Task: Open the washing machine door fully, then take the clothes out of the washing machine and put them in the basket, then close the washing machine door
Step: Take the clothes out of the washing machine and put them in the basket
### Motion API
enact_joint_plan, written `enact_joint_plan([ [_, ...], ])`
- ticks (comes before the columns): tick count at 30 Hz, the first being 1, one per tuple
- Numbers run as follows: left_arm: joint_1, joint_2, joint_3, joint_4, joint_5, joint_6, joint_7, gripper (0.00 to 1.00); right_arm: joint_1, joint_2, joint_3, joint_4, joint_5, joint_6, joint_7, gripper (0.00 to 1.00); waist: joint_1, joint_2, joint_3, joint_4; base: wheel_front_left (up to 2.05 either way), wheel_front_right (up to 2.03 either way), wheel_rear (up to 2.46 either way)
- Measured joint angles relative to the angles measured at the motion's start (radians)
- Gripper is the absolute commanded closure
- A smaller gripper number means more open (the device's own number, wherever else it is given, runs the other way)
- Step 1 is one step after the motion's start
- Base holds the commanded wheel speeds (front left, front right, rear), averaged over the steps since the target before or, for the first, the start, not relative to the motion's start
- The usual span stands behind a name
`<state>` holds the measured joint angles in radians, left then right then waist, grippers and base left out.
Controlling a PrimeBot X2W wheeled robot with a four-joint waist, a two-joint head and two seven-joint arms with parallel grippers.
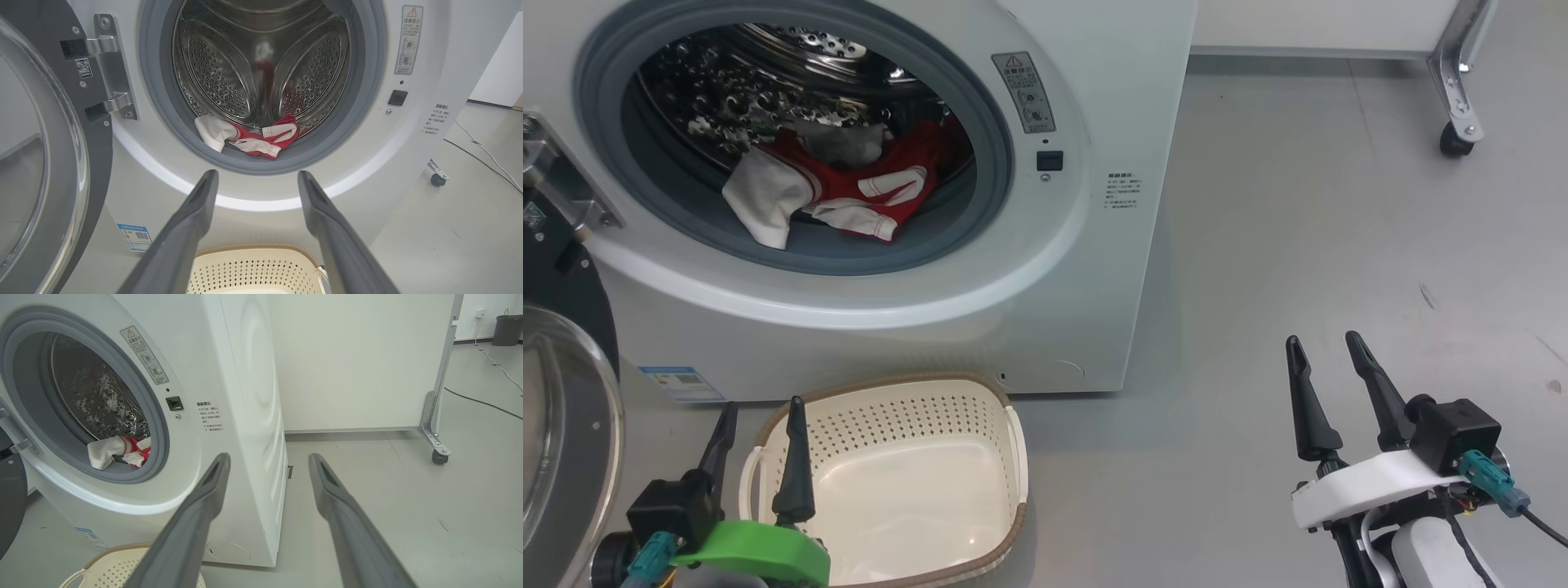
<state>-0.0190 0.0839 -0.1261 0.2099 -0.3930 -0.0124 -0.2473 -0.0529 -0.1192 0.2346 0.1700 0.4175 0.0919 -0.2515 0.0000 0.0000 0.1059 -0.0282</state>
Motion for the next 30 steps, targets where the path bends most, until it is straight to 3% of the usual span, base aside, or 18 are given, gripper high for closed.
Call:
enact_joint_plan([
  [13, -0.089, 0.069, 0.019, -0.045, 0.062, 0.044, 0.055, 0.00, -0.031, 0.019, 0.035, -0.028, -0.007, 0.004, -0.001, 0.00, 0.0000, 0.0000, 0.137, -0.062, 0.00, 0.00, 0.00],
  [23, -0.271, 0.172, 0.061, -0.074, 0.118, 0.070, 0.160, 0.00, -0.100, 0.032, 0.053, -0.040, -0.007, 0.013, -0.001, 0.00, 0.0000, 0.0000, 0.267, -0.146, 0.00, 0.00, 0.00],
  [30, -0.410, 0.245, 0.108, -0.016, 0.145, 0.097, 0.273, 0.00, -0.140, 0.042, 0.059, -0.040, -0.003, 0.013, -0.001, 0.00, 0.0000, 0.0000, 0.352, -0.207, 0.00, 0.00, 0.00],
])
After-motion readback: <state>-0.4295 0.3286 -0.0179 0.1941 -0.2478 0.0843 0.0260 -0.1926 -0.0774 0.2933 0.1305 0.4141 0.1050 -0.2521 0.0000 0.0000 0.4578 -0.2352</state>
